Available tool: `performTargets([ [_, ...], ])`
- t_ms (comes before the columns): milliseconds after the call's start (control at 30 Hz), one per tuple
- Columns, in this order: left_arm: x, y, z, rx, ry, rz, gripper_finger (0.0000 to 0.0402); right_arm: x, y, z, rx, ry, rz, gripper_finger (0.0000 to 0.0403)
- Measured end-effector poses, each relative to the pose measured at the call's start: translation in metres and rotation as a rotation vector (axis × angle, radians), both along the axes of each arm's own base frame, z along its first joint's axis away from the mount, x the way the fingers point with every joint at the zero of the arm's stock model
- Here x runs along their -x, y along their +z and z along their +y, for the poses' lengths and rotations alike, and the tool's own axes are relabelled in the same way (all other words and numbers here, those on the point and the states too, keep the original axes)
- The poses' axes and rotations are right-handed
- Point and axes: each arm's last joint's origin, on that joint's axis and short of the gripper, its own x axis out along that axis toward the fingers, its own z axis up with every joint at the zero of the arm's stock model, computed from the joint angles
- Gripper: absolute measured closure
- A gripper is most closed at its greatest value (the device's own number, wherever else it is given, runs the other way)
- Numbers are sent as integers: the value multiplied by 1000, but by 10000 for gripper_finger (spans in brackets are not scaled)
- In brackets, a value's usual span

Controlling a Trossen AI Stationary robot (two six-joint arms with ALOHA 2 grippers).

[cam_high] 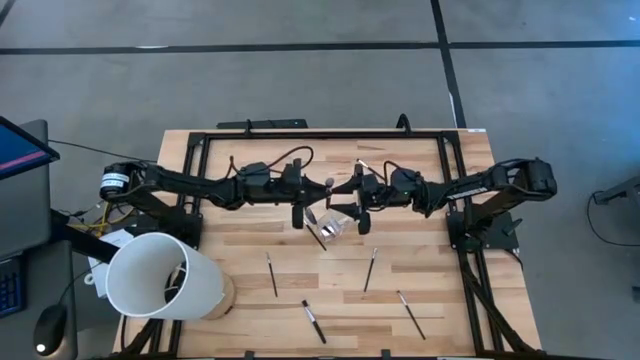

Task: Put items in baskets/containers
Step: Put the top black blush brush into the transparent organizer

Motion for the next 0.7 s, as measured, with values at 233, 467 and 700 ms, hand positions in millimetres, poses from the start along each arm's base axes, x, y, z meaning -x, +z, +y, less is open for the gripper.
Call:
performTargets([
  [233,0,5,-4,-25,-87,-53,355,-1,-2,0,-1,0,8,231],
  [467,0,7,-11,-46,-109,-68,358,-1,-1,0,-15,5,-5,259],
  [700,0,7,-12,-41,-129,-74,358,-1,1,1,-25,12,-20,289],
])
